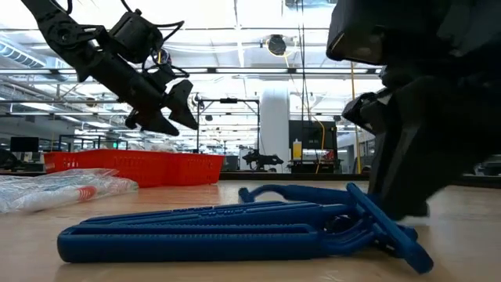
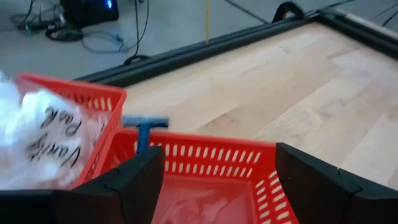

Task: Pick & Place Travel size toiletries
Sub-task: Put the blue razor into the vertical right red bin

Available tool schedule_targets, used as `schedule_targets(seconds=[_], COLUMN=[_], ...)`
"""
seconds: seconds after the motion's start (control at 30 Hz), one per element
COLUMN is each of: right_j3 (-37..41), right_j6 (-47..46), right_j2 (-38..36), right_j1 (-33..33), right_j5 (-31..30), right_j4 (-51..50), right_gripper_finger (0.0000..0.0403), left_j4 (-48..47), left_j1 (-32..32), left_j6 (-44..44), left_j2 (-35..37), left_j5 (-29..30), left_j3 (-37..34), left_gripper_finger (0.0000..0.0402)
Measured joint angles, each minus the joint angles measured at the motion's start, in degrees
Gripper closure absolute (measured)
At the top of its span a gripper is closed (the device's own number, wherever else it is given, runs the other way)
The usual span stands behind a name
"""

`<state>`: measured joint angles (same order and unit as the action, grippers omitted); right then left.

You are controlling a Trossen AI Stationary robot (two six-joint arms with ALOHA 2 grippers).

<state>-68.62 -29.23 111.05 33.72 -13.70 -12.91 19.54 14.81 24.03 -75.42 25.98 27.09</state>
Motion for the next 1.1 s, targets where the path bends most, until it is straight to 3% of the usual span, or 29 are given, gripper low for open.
schedule_targets(seconds=[0.23,0.47,0.57,0.67,0.77,0.93,1.1], right_j3=[0.36,9.65,17.99,27.26,36.31,44.03,40.31], right_j6=[5.05,9.93,12.33,16.61,21.76,24.75,26.68], right_j2=[-5.56,-14.09,-19.21,-24.62,-27.9,-25.51,-20.29], right_j1=[-1.57,-6.93,-11.65,-17.92,-24.76,-34.54,-36.67], right_j5=[-9.08,-22.29,-24.93,-25.26,-22.27,-5.54,1.77], right_j4=[-3.54,-1.96,6.09,20.99,39.94,72.64,77.48], right_gripper_finger=[0.0378,0.0382,0.0382,0.0382,0.0382,0.0382,0.0382], left_j4=[1.29,1.76,3.64,11.94,22.57,29.4,35.11], left_j1=[0.0,-0.04,0.33,1.44,1.9,-0.44,-6.14], left_j6=[-0.59,-5.21,-7.44,-7.64,-7.81,-8.46,-10.26], left_j2=[0.0,0.0,0.0,0.0,-0.22,-2.19,-8.43], left_j5=[-0.51,-6.49,-6.16,-6.83,-12.26,-21.61,-21.4], left_j3=[0.0,0.0,-0.89,-3.93,-7.42,-8.17,-4.27], left_gripper_finger=[0.0103,0.0103,0.0103,0.0103,0.0103,0.0103,0.0103])
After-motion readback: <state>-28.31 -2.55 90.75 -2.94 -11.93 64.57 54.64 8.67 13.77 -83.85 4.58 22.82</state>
